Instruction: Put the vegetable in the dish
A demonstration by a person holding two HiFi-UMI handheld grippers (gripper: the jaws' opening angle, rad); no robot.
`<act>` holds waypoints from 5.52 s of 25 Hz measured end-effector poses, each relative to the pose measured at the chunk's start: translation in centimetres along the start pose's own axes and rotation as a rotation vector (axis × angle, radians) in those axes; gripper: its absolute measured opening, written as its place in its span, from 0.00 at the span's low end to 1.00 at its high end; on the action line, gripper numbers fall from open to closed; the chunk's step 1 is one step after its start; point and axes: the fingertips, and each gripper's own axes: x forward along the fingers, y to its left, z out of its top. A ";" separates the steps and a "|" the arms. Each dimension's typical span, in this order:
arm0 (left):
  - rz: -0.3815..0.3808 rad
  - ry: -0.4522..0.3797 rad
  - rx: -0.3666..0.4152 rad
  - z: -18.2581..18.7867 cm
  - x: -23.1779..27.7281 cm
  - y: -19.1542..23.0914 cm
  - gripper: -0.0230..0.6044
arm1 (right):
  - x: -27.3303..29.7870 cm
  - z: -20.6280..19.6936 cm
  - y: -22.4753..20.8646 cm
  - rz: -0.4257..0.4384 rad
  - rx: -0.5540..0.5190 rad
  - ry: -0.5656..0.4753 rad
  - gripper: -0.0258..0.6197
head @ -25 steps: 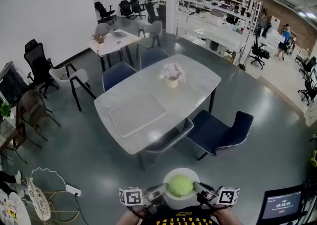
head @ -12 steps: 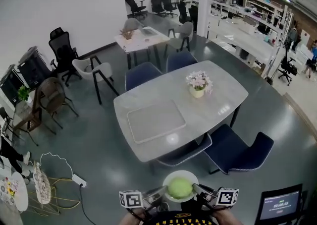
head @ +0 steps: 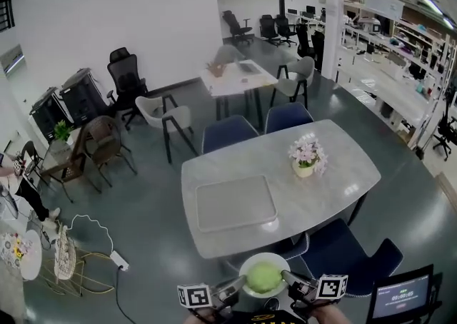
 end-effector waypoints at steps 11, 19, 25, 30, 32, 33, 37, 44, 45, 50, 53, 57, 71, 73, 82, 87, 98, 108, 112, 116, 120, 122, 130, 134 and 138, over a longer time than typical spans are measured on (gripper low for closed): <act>0.078 -0.107 -0.017 3.5 0.6 1.9 0.06 | 4.5 3.3 -1.1 0.097 0.002 0.136 0.07; 0.035 -0.077 0.009 9.7 2.5 3.9 0.06 | 8.9 7.7 -1.8 0.069 -0.032 0.105 0.07; -0.012 -0.049 0.015 14.1 2.7 5.7 0.06 | 13.1 10.1 -1.4 0.072 -0.071 0.075 0.07; -0.032 -0.012 0.018 17.4 1.9 8.0 0.06 | 16.9 10.8 -2.2 0.048 -0.077 0.073 0.07; -0.026 0.006 0.010 18.1 1.9 9.0 0.06 | 18.0 11.0 -2.7 0.040 -0.074 0.088 0.07; -0.022 0.013 0.008 18.5 2.0 9.5 0.06 | 18.6 11.3 -3.1 0.033 -0.076 0.097 0.07; -0.011 0.023 -0.007 20.1 2.1 10.7 0.06 | 20.5 12.0 -4.0 0.021 -0.067 0.127 0.07; 0.041 0.010 -0.031 21.8 4.2 13.3 0.06 | 22.4 14.3 -7.1 0.018 -0.058 0.171 0.07; 0.048 0.009 -0.035 22.1 4.6 13.6 0.06 | 22.6 14.7 -7.6 0.016 -0.053 0.174 0.07; 0.066 0.015 -0.059 23.1 7.3 15.9 0.07 | 23.4 16.9 -10.2 0.014 -0.050 0.183 0.07; 0.072 0.015 -0.055 24.1 9.5 17.9 0.07 | 24.0 18.7 -12.6 0.006 -0.041 0.180 0.07; 0.085 0.019 -0.061 25.2 10.8 18.8 0.07 | 24.5 19.6 -14.6 -0.036 0.002 0.175 0.07; 0.172 0.071 -0.094 26.9 14.8 26.5 0.08 | 28.1 21.9 -21.5 -0.041 0.042 0.187 0.07; 0.187 0.077 -0.098 27.1 15.1 27.7 0.08 | 28.5 21.9 -22.7 -0.059 0.056 0.186 0.07; 0.311 0.120 -0.138 27.7 16.5 33.2 0.09 | 29.6 21.4 -28.7 -0.247 0.115 0.186 0.08; 0.365 0.141 -0.128 27.6 17.3 34.7 0.10 | 29.7 21.5 -30.2 -0.283 0.139 0.188 0.08; 0.485 0.189 -0.076 27.6 16.9 36.5 0.10 | 30.5 21.0 -31.3 -0.383 0.080 0.245 0.09; 0.567 0.204 -0.034 27.4 17.1 37.1 0.11 | 30.2 21.0 -32.2 -0.490 0.052 0.285 0.11; 0.604 0.226 -0.001 27.4 17.3 37.1 0.11 | 30.0 20.9 -32.5 -0.535 0.014 0.316 0.13; 0.639 0.261 0.033 27.5 17.3 37.0 0.11 | 29.9 21.0 -32.7 -0.593 -0.041 0.351 0.14; 0.689 0.295 0.081 27.4 17.3 36.9 0.12 | 29.9 20.9 -33.2 -0.666 -0.119 0.403 0.14; 0.711 0.302 0.095 27.5 17.1 36.9 0.12 | 30.1 20.8 -33.2 -0.669 -0.128 0.413 0.14; 0.811 0.405 0.240 27.2 17.3 36.8 0.12 | 29.6 20.5 -33.5 -0.685 -0.143 0.414 0.14; 0.825 0.396 0.262 28.0 17.1 37.3 0.12 | 30.4 20.8 -33.7 -0.679 -0.177 0.417 0.15; 0.850 0.417 0.287 27.8 16.9 37.0 0.14 | 30.1 20.6 -33.2 -0.703 -0.218 0.430 0.16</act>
